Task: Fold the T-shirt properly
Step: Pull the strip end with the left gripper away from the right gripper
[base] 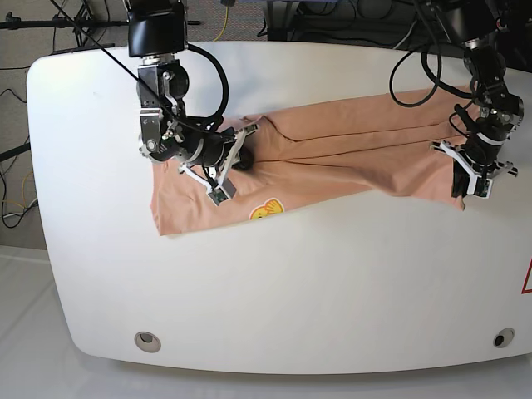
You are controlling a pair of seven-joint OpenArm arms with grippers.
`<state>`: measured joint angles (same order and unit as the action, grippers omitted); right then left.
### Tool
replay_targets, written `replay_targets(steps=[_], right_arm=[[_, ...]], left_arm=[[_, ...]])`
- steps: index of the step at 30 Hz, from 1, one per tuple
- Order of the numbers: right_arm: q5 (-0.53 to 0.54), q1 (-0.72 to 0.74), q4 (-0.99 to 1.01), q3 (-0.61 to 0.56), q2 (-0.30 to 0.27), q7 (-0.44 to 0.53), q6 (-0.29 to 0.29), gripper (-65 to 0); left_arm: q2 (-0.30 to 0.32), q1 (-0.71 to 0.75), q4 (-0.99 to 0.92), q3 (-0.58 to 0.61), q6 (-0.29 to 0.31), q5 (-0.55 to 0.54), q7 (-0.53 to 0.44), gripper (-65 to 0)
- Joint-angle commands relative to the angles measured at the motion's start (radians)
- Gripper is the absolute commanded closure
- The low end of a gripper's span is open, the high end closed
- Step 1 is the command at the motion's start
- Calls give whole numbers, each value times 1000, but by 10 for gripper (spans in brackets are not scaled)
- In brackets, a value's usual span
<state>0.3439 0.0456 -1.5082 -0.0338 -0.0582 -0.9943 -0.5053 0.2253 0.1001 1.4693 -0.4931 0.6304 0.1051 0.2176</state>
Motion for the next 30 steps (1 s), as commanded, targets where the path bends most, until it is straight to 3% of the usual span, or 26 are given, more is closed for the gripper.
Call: replay_targets(steps=[1, 19, 30], right_arm=[[1, 12, -7, 1, 2, 16, -5, 0], [2, 13, -7, 1, 21, 18, -5, 0], [2, 20, -7, 1, 24, 19, 0, 0]], left_arm=[[16, -9, 44, -5, -1, -15, -16, -35], [15, 2, 213, -6, -1, 38, 208, -35], [-8, 77, 282, 0, -1, 41, 279, -35]])
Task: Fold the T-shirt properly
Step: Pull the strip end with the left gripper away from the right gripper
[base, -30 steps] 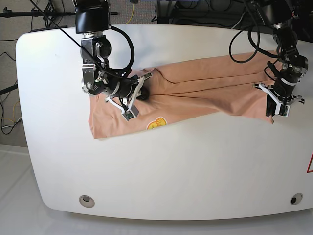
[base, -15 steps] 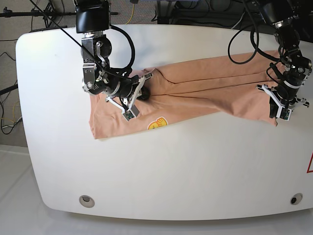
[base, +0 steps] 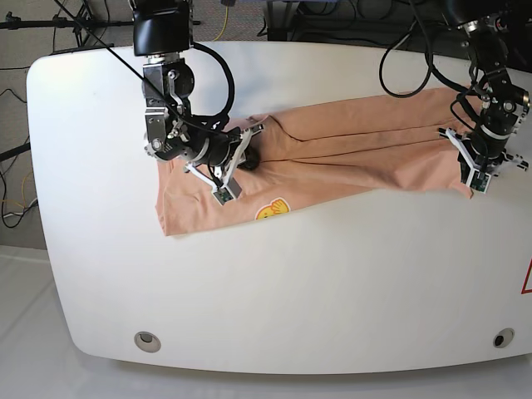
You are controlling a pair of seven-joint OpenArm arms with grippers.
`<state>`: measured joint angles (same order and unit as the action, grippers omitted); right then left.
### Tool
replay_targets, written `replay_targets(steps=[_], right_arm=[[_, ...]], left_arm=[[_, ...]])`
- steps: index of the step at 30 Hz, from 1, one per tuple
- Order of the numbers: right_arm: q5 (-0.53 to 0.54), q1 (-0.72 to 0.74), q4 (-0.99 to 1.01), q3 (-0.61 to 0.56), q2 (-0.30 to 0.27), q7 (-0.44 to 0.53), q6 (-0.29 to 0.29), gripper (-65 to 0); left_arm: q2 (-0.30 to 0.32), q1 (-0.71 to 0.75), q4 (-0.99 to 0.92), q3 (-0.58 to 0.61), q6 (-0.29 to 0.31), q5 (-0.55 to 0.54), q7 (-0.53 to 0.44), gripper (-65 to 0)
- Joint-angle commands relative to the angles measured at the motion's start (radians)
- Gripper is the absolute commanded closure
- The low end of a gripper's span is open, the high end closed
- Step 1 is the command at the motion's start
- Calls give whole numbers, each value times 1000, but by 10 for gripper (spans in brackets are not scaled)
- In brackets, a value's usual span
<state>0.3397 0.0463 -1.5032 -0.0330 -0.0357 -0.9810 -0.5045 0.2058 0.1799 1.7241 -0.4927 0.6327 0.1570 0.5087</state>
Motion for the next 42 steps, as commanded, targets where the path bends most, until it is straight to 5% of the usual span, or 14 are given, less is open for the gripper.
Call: replay_targets(steps=[1, 22, 27, 31, 42], right_arm=[[6, 19, -12, 0, 1, 6, -1, 0], [5, 20, -12, 0, 1, 6, 0, 0], [5, 20, -12, 0, 1, 6, 0, 0], [5, 20, -12, 0, 1, 6, 0, 0], [5, 20, -12, 0, 1, 6, 0, 0]], left_arm=[[11, 2, 27, -1, -3, -10, -8, -35], [-16, 25, 27, -1, -1, 316, 9, -36], [-53, 25, 27, -1, 3, 431, 9, -36], [-75, 19, 27, -1, 65, 525, 9, -36], [-136, -6, 26, -5, 65, 701, 5, -36]])
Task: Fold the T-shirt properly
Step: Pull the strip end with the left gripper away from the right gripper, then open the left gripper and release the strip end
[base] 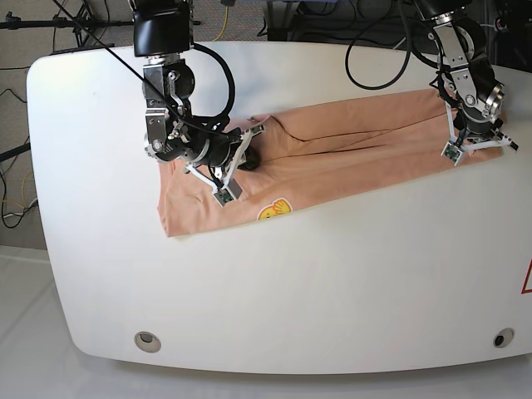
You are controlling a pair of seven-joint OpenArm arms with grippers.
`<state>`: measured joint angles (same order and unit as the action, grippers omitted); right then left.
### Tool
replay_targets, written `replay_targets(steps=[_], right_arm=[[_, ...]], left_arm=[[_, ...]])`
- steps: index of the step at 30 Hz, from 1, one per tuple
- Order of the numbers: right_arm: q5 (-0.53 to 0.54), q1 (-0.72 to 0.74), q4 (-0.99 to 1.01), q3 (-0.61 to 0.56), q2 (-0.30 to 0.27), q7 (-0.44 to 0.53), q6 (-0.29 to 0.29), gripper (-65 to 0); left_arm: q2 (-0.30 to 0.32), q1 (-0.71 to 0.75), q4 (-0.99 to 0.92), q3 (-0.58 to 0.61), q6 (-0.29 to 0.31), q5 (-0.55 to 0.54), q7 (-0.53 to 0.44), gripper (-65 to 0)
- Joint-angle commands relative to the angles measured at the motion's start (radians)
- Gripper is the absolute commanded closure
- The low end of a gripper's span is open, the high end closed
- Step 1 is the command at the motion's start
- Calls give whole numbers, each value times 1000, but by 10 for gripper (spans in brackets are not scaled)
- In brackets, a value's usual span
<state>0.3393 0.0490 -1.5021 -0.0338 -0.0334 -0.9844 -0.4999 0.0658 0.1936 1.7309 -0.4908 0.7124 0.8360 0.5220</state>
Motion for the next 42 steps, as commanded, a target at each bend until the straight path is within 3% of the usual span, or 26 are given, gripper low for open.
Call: replay_targets(steps=[1, 9, 12, 18, 20, 32, 42], right_arm=[[5, 18, -13, 1, -1, 9, -4, 0], [5, 15, -13, 1, -1, 9, -4, 0], [5, 15, -13, 1, -1, 9, -4, 0], [5, 16, -13, 1, -1, 9, -4, 0], [5, 16, -13, 1, -1, 9, -4, 0], [5, 16, -13, 1, -1, 9, -4, 0], [8, 16, -32, 1, -1, 9, -4, 0]], left_arm=[[4, -23, 17, -7, -14, 24, -9, -36], [4, -26, 16, -9, -14, 24, -6, -70], [4, -26, 17, -9, -14, 24, -9, -148], [2, -29, 21, -27, -14, 22, -12, -363], [2, -46, 21, -44, -14, 22, -12, -401], [10, -145, 21, -164, -14, 27, -12, -406], [27, -119, 21, -179, -14, 29, -10, -406]])
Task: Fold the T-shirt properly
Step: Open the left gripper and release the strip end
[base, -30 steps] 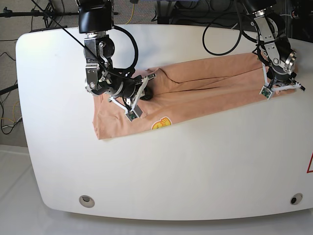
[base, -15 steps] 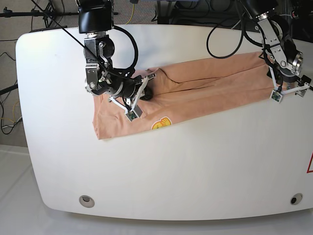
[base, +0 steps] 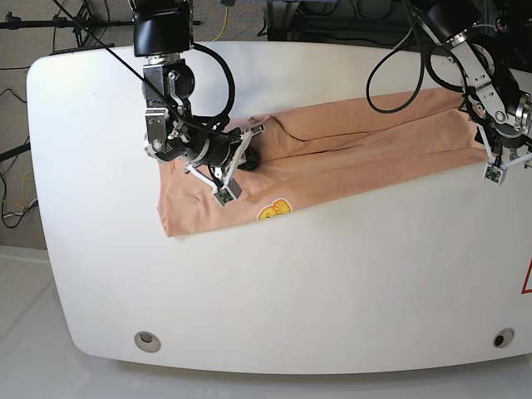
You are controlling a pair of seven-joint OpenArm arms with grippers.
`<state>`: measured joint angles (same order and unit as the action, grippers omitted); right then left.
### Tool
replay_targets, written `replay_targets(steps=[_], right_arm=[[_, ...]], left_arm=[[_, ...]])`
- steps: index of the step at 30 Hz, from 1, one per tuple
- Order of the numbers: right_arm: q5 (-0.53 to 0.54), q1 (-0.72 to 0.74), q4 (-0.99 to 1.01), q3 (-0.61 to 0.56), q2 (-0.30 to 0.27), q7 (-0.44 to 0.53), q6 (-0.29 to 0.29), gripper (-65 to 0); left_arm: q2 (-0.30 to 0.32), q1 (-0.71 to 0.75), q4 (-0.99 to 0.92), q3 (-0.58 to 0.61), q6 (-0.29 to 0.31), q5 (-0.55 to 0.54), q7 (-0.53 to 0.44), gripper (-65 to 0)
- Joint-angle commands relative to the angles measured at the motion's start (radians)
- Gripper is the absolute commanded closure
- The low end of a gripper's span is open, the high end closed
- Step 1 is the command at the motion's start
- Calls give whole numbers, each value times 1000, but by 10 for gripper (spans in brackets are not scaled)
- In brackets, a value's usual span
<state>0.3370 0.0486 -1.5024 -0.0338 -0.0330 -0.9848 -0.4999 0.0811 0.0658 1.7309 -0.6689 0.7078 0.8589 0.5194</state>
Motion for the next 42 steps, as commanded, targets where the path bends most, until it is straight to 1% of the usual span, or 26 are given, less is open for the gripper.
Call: replay_targets(steps=[1, 6, 9, 13, 19, 25, 28, 31, 34, 36, 42], right_arm=[[10, 17, -40, 1, -2, 10, -4, 0], [12, 15, -97, 1, -2, 10, -4, 0], [12, 14, -132, 1, 0, 7, -4, 0], [12, 15, -146, 1, 15, 5, -4, 0], [12, 17, -145, -1, 23, 5, -4, 0], [9, 18, -142, -1, 31, 5, -4, 0], [7, 18, -140, -1, 31, 5, -4, 0], [7, 18, -140, -1, 31, 5, -4, 0], [7, 18, -140, -1, 31, 5, -4, 0], [7, 18, -140, -1, 31, 5, -4, 0], [7, 15, -140, -1, 28, 5, -6, 0]], left_arm=[[12, 21, 21, -1, -10, 4, -8, -406], [-1, 52, 21, -15, -10, 0, -3, -406], [-47, 58, 30, -62, -10, 0, -8, -406], [-77, 53, 68, -116, -10, 7, -6, -406], [-82, 53, 113, -167, -10, 7, -3, -406], [-74, 30, 111, -239, -10, -14, -3, -406], [-73, -11, 108, -320, -10, -57, -3, -406], [-56, -60, 106, -409, -10, -99, -3, -405], [-53, -105, 106, -466, -10, -123, -3, -405], [-53, -114, 106, -473, -10, -151, -3, -405], [-53, -114, 106, -472, -10, -289, -2, -405]])
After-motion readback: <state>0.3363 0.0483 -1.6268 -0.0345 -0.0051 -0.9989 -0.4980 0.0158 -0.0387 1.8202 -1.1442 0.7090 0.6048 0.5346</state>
